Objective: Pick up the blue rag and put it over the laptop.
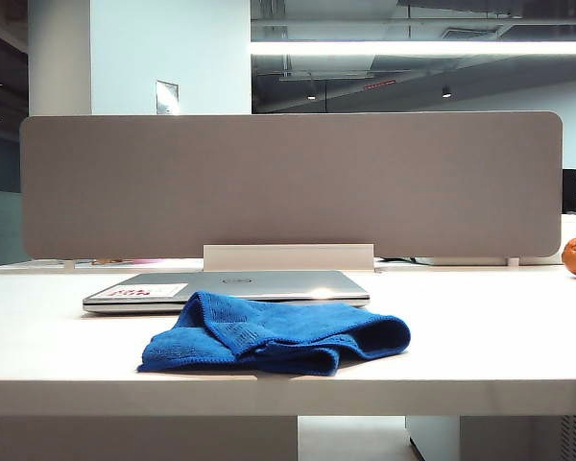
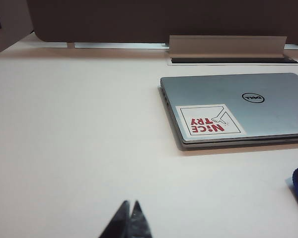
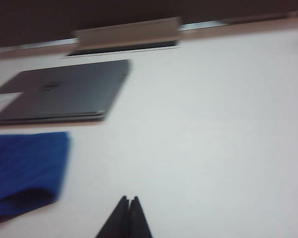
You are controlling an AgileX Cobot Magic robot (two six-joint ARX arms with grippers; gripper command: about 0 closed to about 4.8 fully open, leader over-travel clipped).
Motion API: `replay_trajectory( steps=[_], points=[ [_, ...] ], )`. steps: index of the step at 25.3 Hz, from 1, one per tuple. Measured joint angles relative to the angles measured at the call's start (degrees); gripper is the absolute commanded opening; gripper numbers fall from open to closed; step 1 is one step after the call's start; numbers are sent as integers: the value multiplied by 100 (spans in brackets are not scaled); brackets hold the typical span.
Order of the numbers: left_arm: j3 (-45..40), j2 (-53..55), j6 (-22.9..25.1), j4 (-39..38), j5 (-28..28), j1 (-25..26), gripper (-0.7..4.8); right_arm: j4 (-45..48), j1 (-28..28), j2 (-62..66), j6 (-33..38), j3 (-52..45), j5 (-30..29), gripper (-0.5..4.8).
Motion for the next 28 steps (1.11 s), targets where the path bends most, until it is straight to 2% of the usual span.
replay_trajectory(
  steps=[4, 9, 13, 23, 28],
  points=[
    [0, 0, 0, 0, 0, 0, -6, 2, 7, 0, 229, 0, -841, 0],
    [0, 2, 0, 0, 0, 0, -6, 7, 7, 0, 590, 0, -1316, 0],
    [0, 2, 0, 0, 0, 0, -6, 7, 7, 0, 723, 0, -2026, 0],
    [0, 2, 0, 2, 9, 0, -6, 9, 7, 0, 1038, 0, -2197, 0],
    [240, 0, -9, 4, 396, 0, -5, 9, 9, 0, 1040, 0, -2229, 0]
  ],
)
